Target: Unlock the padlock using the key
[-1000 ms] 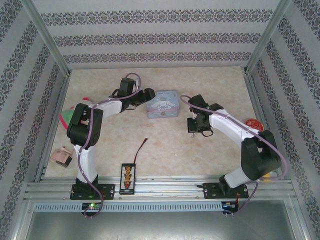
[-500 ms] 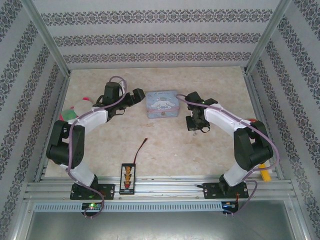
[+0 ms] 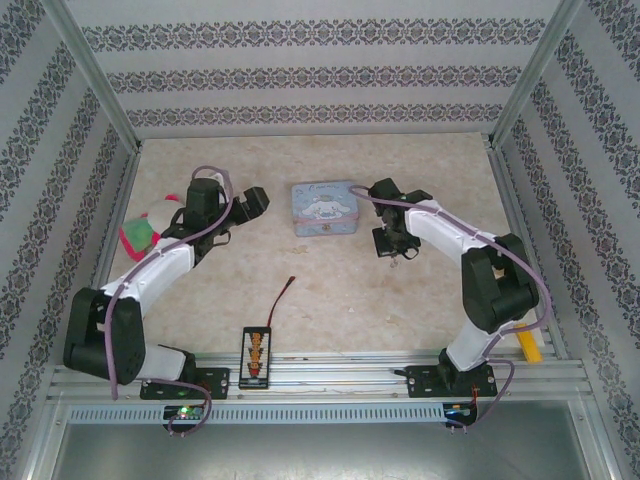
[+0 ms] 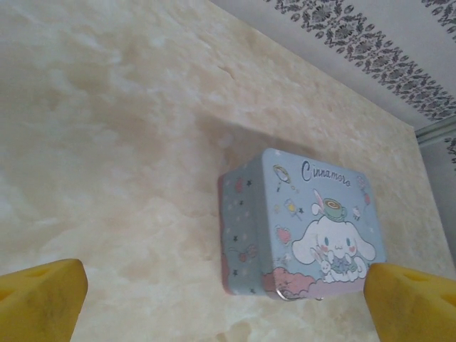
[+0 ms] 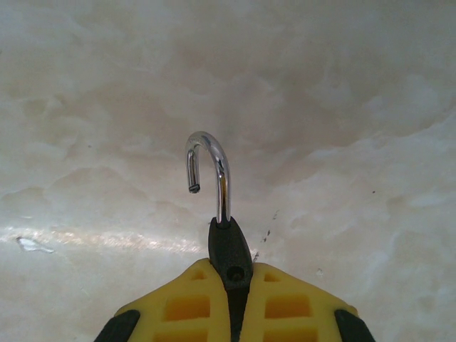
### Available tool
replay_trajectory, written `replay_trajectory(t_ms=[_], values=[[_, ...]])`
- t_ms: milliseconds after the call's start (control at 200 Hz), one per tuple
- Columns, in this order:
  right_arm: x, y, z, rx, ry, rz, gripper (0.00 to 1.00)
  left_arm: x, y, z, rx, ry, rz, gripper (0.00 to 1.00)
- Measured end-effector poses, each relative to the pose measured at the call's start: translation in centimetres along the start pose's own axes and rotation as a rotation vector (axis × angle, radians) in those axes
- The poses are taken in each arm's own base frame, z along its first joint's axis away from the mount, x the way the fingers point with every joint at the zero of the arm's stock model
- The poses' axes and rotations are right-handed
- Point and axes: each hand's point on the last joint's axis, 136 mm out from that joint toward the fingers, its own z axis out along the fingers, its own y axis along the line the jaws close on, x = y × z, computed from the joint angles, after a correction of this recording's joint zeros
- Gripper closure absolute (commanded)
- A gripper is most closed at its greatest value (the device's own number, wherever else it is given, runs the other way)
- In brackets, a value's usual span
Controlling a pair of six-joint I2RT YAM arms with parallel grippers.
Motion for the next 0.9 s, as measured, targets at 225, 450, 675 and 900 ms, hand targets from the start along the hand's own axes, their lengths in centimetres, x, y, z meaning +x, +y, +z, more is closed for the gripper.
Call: replay_trajectory(t_ms=[225, 450, 675, 900], values=[[0.1, -0.6, 0.8, 0.048, 0.034, -0.027, 1.0, -0.7, 1.2, -2.0, -0.057, -0.054, 0.018, 0.01], [-0.6, -0.9, 1.7, 0.09, 0.053, -0.041, 1.0, -0.7, 2.1, -2.2, -0.088, -0.058, 0.028, 0.01], [-1.1, -1.4, 3.0, 0.143, 0.078, -0.059, 1.0, -0.5, 2.2, -2.2, -0.091, -0.054, 0.028, 0.01], [-1.3, -2.5, 3.1, 0.215, 0.08, -0.058, 1.0, -0.7, 2.6, -2.2, -0.099, -0.059, 0.022, 0.01]])
